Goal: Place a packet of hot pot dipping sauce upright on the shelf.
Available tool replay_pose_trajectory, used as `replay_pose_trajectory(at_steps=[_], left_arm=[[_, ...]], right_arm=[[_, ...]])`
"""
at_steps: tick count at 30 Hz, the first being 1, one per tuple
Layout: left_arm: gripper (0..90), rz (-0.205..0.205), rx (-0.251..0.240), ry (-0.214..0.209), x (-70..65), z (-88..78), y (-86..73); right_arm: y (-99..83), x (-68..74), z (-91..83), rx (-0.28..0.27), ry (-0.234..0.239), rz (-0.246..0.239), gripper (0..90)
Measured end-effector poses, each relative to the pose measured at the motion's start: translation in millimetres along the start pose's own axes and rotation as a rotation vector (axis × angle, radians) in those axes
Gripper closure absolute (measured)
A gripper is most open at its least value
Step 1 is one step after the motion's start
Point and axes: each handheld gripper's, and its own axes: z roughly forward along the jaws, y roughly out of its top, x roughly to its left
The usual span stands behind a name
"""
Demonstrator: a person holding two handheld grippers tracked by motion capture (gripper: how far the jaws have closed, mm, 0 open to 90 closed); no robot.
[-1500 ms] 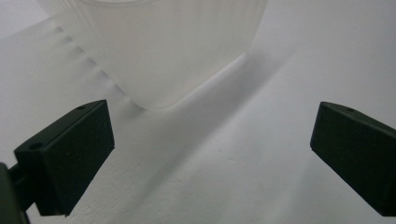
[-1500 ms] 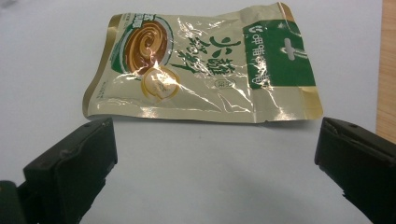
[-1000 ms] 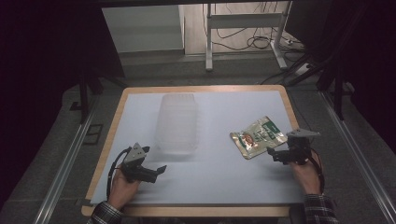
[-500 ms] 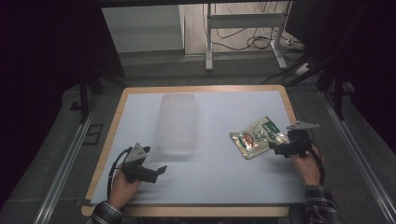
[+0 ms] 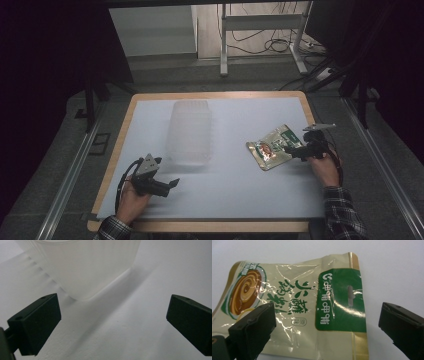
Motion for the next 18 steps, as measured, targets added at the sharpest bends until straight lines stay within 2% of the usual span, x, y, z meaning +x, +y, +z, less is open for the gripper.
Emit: replay_pose_trajectory(at_steps=[9,10,12,18], left_arm=[[0.0,0.003,0.010,0.001,-0.6,1.3,0.0],[0.0,0.002,0.010,0.000,-0.6,1.3,-0.1],[0.0,0.003,0.013,-0.002,-0.7,1.7,-0.2],[0.0,0.005,0.018,-0.007,-1.3,2.3,-0.4]], right_arm=[[8.2,-4.5,18.3,0.047,0.034,-0.016,1.4],[8.5,-4.7,19.9,0.045,0.039,-0.007,1.4],[8.2,-6.3,23.3,0.060,0.087,0.033,1.8],[11.0,-5.5,17.6,0.047,0.125,0.051,1.9]])
